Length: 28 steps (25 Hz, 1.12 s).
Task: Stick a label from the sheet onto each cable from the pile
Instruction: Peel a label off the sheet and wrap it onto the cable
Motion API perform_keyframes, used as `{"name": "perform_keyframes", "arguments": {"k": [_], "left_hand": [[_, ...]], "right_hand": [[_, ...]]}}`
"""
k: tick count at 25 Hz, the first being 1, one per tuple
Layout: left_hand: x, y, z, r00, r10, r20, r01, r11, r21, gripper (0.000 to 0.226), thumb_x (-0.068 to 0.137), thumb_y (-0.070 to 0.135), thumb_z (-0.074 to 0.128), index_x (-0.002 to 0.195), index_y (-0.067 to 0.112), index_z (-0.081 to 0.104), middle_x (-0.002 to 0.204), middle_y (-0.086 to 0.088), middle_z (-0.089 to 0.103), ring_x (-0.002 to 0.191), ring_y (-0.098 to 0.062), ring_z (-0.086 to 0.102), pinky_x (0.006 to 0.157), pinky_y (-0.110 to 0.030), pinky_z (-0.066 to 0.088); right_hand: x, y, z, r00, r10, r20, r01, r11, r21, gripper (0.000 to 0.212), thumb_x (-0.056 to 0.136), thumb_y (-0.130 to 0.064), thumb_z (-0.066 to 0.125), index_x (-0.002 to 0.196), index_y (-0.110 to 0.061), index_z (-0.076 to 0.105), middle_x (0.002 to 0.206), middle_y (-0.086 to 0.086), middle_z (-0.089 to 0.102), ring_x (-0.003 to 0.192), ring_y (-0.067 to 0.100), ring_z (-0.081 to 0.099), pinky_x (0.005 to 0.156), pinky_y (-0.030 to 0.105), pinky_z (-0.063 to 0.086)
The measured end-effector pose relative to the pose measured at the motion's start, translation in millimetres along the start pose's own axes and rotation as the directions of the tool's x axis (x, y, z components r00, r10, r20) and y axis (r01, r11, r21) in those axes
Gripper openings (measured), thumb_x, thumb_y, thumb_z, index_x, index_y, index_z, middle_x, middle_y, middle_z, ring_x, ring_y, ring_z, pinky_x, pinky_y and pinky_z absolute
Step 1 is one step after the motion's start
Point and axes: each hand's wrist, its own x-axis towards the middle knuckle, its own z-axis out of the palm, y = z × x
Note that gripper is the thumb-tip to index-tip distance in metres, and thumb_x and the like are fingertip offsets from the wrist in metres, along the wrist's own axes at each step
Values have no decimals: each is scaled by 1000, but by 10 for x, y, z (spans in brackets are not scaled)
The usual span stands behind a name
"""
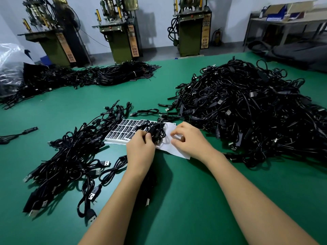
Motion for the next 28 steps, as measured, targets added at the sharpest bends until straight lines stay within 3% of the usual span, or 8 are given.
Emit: {"name": "perform_keyframes", "arguments": {"k": [5,8,10,12,16,20,22,28], "left_hand": [[-93,97,85,977,212,-25,-212,977,-12,14,96,11,53,87,4,61,71,1,57,69,-21,49,60,-26,23],[-213,124,198,920,386,69,-389,920,50,14,94,5,54,85,-2,61,80,-13,64,73,-30,55,63,-31,31],[-251,110,243,879,466,105,-475,875,91,13,92,3,55,85,-4,62,84,-17,64,76,-34,56,68,-38,39],[-257,85,252,855,505,118,-518,845,136,13,92,6,57,86,-3,65,93,-15,65,80,-35,59,71,-40,46],[-221,99,183,908,408,93,-410,912,-4,14,96,20,54,90,12,64,86,-1,66,82,-20,61,72,-35,46],[-59,45,17,994,-55,-97,22,949,-316,20,98,23,48,80,23,57,76,9,67,74,-7,61,64,-23,44],[66,-79,-66,972,-209,-109,180,956,-230,23,98,25,45,80,22,59,76,8,68,76,-16,62,60,-25,38],[102,-180,-40,994,-62,-90,70,994,87,20,94,23,45,90,14,62,80,-3,66,78,-26,57,62,-34,37]], "right_hand": [[46,14,-13,1000,7,-7,-7,1000,-9,13,88,-11,58,95,-10,70,93,-2,57,83,14,53,66,16,37],[96,17,-50,940,338,-41,-287,852,439,22,91,0,40,82,-11,57,76,3,56,67,16,53,62,20,43],[91,51,-73,875,469,-124,-306,732,609,22,91,-2,37,79,-11,53,73,4,52,65,17,49,65,30,44],[37,39,-67,850,429,-306,-269,853,448,18,93,-11,43,78,-10,53,69,1,53,62,15,48,58,29,39],[-13,-59,-97,811,205,-548,-200,977,69,17,93,-17,51,79,-9,57,76,3,56,69,22,51,59,32,36],[39,-199,-268,829,200,-523,-129,977,170,4,90,-13,58,89,-12,62,82,3,62,75,19,57,69,31,48],[100,-303,-320,878,171,-447,-95,978,187,7,88,-10,60,93,-15,63,84,-2,63,77,13,59,72,25,48],[555,-750,-77,998,66,-11,-64,989,134,20,84,0,58,97,-10,70,98,7,71,86,15,62,77,24,49]]}}
